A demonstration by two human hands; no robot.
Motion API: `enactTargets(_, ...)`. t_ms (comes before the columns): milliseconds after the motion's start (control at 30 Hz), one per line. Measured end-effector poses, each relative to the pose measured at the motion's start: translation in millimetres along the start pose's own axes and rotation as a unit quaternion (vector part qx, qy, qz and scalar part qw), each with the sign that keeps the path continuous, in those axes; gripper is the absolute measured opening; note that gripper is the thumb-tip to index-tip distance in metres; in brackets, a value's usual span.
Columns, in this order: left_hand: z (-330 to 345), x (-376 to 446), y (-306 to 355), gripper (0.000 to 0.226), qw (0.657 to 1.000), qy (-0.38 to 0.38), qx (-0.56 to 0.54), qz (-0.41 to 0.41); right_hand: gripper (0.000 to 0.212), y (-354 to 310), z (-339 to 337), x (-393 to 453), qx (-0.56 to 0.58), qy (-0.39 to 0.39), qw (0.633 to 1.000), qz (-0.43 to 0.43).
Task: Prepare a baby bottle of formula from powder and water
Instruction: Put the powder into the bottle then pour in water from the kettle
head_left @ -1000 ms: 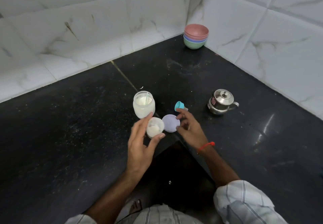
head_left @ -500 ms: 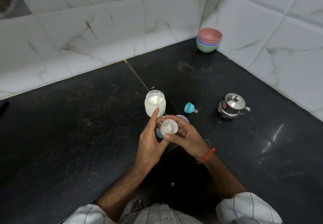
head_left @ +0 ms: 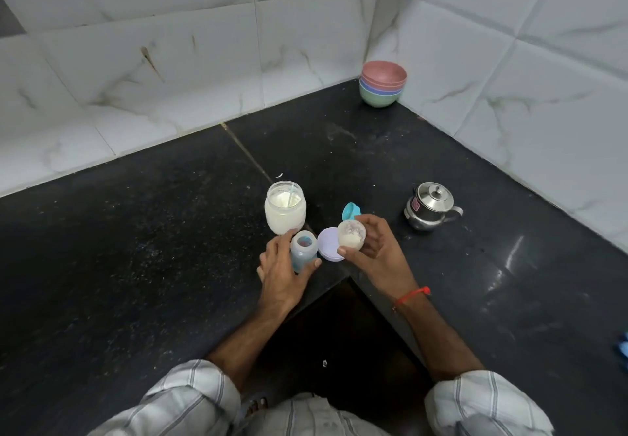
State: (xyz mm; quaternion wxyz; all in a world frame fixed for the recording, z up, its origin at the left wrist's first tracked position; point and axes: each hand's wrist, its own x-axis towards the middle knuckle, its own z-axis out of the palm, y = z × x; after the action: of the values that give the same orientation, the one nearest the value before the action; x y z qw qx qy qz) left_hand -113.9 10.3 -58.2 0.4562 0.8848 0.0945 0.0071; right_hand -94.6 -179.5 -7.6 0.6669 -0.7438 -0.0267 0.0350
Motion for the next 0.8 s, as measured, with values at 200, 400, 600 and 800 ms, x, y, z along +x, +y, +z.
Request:
enactTargets(200,-2,0,15,0.052,0.997,-0.027,-0.047,0.061,0.056,-5,-9,2,-0.118,-0.009,0.991,-0.066)
enactTargets(400,6,-3,45,0.061,0.989,-0.061,-0.079,0.107,0.055,-27,-28,12,-0.269,-0.044,0.938,-0.214)
enactTargets(600,12,-2,64,0.069,0.988,-0.07,-0.067,0.118,0.044,-40,-45,14,-0.373,-0.058,0.876,-0.299)
enactTargets(800,14,-2,80,0.072,0.989,-0.078,-0.064,0.111,0.042,-44,-54,10,-0.408,-0.046,0.856,-0.316)
